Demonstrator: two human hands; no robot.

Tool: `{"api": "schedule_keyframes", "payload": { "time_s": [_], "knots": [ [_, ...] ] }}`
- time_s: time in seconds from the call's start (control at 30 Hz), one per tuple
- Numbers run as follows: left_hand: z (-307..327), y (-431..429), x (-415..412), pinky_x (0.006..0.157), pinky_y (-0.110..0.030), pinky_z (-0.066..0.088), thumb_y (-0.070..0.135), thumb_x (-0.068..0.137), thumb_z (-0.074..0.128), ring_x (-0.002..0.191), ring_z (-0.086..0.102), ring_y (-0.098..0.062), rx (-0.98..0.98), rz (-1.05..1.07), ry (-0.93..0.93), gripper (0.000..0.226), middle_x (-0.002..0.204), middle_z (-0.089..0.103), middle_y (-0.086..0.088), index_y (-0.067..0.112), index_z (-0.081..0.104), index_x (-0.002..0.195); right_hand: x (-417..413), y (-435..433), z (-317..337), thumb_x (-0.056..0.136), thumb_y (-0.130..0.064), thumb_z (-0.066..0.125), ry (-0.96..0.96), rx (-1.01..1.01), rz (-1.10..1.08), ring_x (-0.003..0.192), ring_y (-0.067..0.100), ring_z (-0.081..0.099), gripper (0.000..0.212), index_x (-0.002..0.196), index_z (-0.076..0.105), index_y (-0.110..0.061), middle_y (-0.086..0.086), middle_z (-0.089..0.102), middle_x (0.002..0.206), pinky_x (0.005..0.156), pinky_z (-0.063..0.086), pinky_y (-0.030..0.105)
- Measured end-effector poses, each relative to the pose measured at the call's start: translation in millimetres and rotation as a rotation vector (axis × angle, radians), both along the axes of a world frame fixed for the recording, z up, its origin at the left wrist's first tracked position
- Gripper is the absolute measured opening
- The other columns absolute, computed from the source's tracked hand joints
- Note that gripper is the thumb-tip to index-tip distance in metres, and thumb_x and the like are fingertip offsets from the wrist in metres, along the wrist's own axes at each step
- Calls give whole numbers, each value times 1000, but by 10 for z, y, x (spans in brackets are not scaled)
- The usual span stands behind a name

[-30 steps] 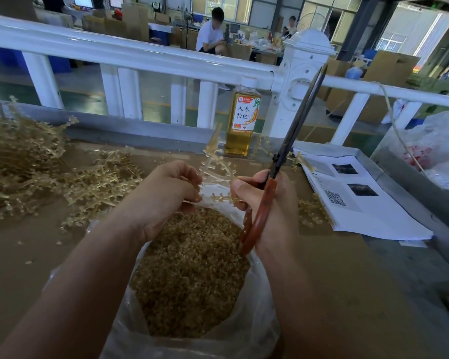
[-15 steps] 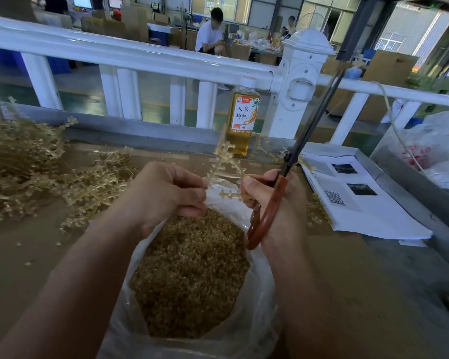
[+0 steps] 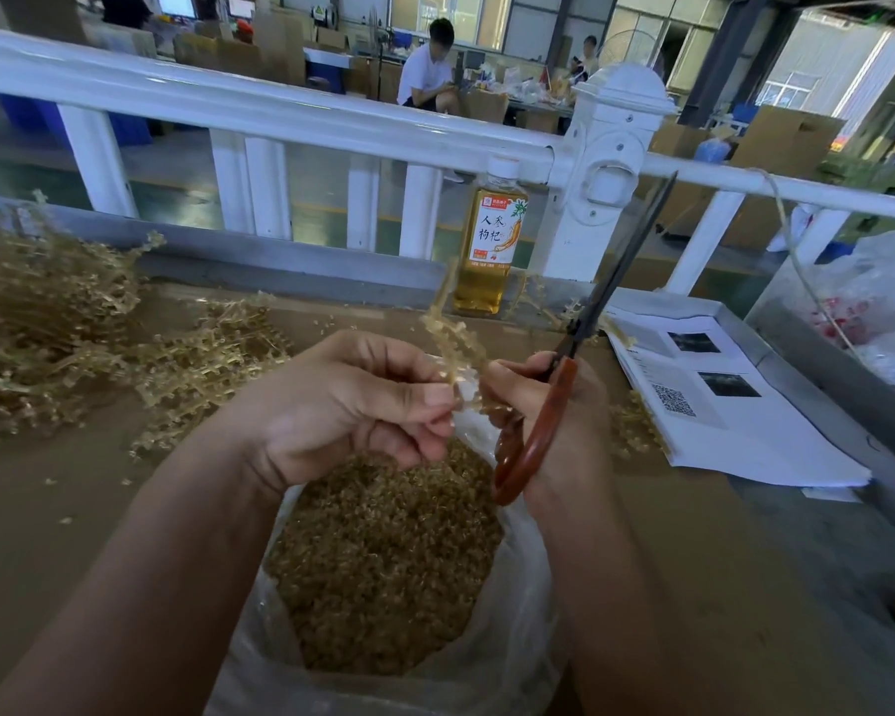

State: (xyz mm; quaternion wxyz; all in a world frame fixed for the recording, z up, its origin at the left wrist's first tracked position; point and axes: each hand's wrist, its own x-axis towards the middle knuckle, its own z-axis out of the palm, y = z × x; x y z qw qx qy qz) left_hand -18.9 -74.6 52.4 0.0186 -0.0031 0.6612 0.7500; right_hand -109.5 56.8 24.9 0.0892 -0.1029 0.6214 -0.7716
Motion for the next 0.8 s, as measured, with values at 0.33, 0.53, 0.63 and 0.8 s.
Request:
{"api": "schedule_keyframes", "payload": {
  "time_s": [0.33, 0.53, 0.63, 0.8],
  "knots": [
    [-64, 32, -122, 37, -15, 45, 10, 58, 64, 43, 61, -9, 223, 421, 41, 6, 54, 66, -4, 9, 70, 58, 119, -100, -29, 82, -19, 70, -165, 162, 202, 63, 11, 64, 31, 103, 56, 0, 7, 66, 91, 61, 57, 28],
    [-105, 18, -163, 43, -13, 47, 7, 62, 64, 44, 59, -5, 297, 680, 82, 8, 50, 63, 0, 5, 62, 69, 158, -67, -23, 71, -50, 65, -64, 206, 233, 72, 8, 69, 44, 97, 58, -15, -5, 67, 92, 70, 59, 35],
    [-112, 5, -175, 44, -14, 48, -1, 76, 61, 45, 60, -6, 308, 739, 95, 9, 49, 63, 0, 4, 61, 69, 186, -70, -40, 61, -61, 59, 8, 220, 215, 67, 1, 68, 55, 97, 57, -19, -8, 65, 92, 69, 60, 37],
    [-101, -45, -186, 43, -14, 48, -2, 87, 54, 44, 61, -5, 396, 824, 109, 18, 46, 61, 3, 5, 56, 70, 174, -75, 19, 47, -65, 61, -65, 77, 251, 48, 8, 58, 70, 92, 55, -12, -4, 63, 63, 50, 52, 29]
  ]
}}
